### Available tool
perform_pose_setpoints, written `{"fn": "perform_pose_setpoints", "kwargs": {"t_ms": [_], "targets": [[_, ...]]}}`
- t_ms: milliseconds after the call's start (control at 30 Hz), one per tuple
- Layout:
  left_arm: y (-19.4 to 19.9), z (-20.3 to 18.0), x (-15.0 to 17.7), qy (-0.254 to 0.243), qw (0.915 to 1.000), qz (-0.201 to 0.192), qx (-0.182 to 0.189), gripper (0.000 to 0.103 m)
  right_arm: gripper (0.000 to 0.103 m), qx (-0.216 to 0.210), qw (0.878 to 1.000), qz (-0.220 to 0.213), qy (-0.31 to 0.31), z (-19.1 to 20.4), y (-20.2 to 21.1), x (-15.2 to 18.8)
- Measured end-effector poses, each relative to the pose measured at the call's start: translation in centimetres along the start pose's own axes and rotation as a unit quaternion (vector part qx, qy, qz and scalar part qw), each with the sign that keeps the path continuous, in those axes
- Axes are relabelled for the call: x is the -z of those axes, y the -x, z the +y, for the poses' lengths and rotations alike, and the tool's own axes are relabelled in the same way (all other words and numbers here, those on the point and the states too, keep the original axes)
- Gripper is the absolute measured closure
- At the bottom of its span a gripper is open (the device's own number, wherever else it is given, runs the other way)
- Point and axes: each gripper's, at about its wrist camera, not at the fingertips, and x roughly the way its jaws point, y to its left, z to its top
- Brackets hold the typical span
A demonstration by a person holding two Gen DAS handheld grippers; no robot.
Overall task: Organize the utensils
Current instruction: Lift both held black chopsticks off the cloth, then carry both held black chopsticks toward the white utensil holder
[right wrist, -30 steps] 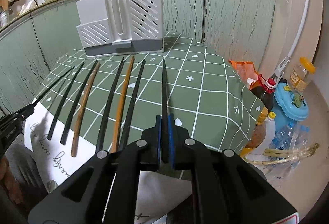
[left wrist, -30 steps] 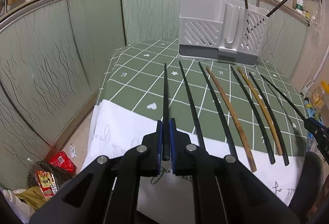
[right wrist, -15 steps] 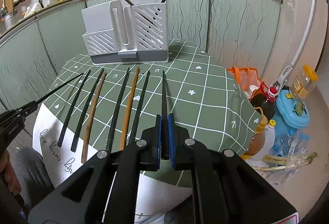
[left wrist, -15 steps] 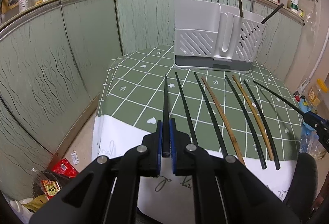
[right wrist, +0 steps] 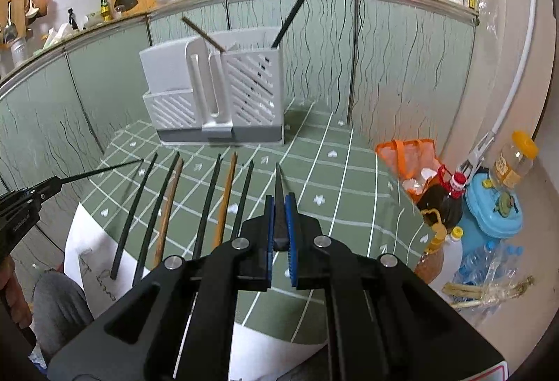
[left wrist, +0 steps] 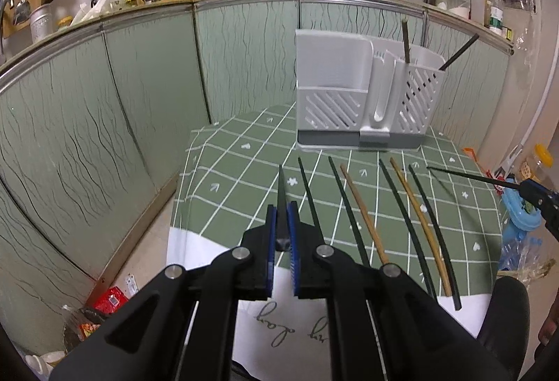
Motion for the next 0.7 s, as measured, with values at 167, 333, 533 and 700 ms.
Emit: {"fn": "perform_pose_setpoints", "kwargs": {"t_ms": [167,333,533,700], "targets": [[0.4,0.1,-1.3,-0.004,0.9999,-0.009,0.002,0.095,0.097,-0.003,1.000,-0.010,0.004,0.0,0.3,-1.5],[0.6,0.3,-2.8,-0.003,0.9998,-0.019,0.005,0.095,0.097,-0.006,1.000,-0.013,0.007,-0.1,0.2,-2.7],[0.8,0.4,-4.6,0.000,0.9995,-0.031,0.009,0.095,0.097,-0.010,1.000,-0.018,0.002,-0.4,0.0,-4.6],[0.9,0.2,-5.9,-0.002,0.9993,-0.034,0.013,0.095,0.097,-0.013,1.000,-0.018,0.002,-0.6,-0.1,-6.0]]}}
